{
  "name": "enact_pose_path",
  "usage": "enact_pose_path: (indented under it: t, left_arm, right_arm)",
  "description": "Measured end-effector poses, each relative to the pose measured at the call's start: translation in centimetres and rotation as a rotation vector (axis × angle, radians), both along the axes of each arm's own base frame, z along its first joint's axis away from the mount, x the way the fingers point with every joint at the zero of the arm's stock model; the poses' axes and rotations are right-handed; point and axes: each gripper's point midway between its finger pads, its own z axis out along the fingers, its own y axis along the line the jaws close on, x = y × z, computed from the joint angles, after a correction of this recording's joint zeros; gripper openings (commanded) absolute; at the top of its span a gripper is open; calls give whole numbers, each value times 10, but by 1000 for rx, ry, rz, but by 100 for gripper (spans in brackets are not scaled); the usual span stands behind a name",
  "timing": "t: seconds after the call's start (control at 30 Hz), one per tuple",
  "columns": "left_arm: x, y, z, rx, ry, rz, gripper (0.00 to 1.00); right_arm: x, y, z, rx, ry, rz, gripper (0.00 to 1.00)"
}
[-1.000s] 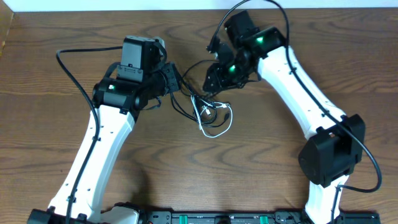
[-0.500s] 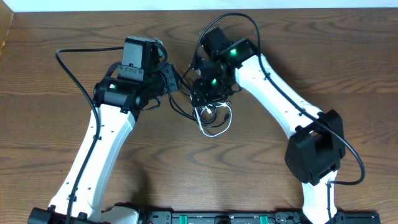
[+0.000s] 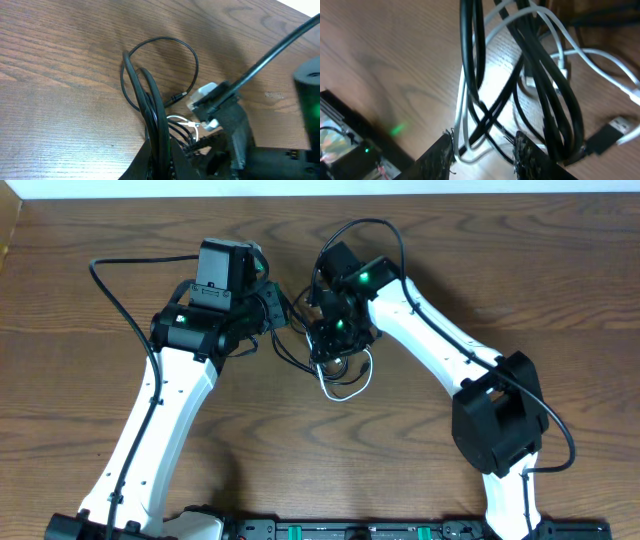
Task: Untangle cables
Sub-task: 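Grasp the white cable with the right gripper beside the left gripper, then pull the white cable up and right with the right gripper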
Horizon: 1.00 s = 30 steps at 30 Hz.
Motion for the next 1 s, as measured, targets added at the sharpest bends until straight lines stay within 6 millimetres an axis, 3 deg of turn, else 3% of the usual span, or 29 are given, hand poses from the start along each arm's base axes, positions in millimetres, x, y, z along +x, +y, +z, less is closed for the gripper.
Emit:
enact_pose_path:
  t: [0.17, 0.37, 0.63, 0.87, 1.0]
  left_arm:
    - [0, 0, 0, 2, 0, 2, 7]
    - [0, 1, 0, 2, 0, 2, 7]
    - [-1, 1, -1, 4, 6, 2, 7]
    - [-2, 1, -2, 5, 11, 2, 7]
    - [-2, 1, -2, 6, 13, 2, 7]
  right_arm:
    - [-3, 10, -5, 16, -22, 22, 36]
    - [-8, 20, -4, 24, -32, 46, 21]
    - [-4, 17, -6, 1, -56, 37, 15]
    - [1, 12, -9, -35, -77, 19, 1]
    - [3, 11, -10, -44, -83, 14, 1]
